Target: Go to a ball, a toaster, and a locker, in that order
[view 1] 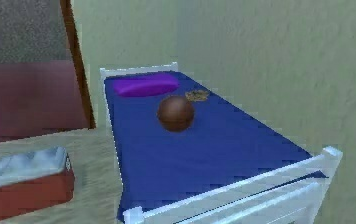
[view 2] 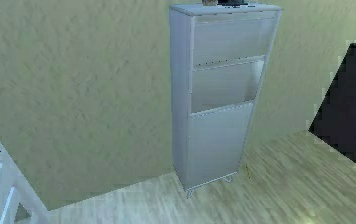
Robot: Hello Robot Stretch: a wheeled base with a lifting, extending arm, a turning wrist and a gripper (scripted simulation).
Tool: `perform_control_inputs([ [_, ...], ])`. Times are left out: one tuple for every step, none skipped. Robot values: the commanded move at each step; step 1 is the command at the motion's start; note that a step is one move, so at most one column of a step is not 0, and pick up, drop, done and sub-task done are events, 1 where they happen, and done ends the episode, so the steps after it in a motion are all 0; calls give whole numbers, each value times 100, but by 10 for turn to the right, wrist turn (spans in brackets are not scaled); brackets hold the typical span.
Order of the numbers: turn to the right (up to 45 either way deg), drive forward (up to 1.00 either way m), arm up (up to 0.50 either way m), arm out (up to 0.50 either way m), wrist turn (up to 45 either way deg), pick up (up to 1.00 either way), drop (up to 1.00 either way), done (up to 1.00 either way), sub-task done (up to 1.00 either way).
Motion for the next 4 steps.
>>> perform_control_inputs([
  [0, 0, 0, 0, 0, 0, 0, 0, 100],
  [-450, 0, 0, 0, 0, 0, 0, 0, 0],
  [-450, 0, 0, 0, 0, 0, 0, 0, 0],
  [-270, 0, 0, 0, 0, 0, 0, 0, 0],
])
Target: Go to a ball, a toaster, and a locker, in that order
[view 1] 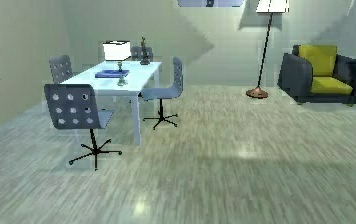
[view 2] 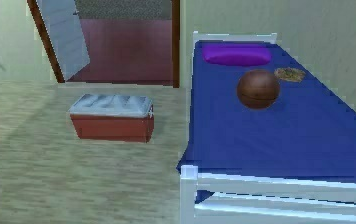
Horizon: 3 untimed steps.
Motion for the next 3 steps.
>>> perform_control_inputs([
  [0, 15, 0, 0, 0, 0, 0, 0, 0],
  [420, 0, 0, 0, 0, 0, 0, 0, 0],
  [0, 100, 0, 0, 0, 0, 0, 0, 0],
])
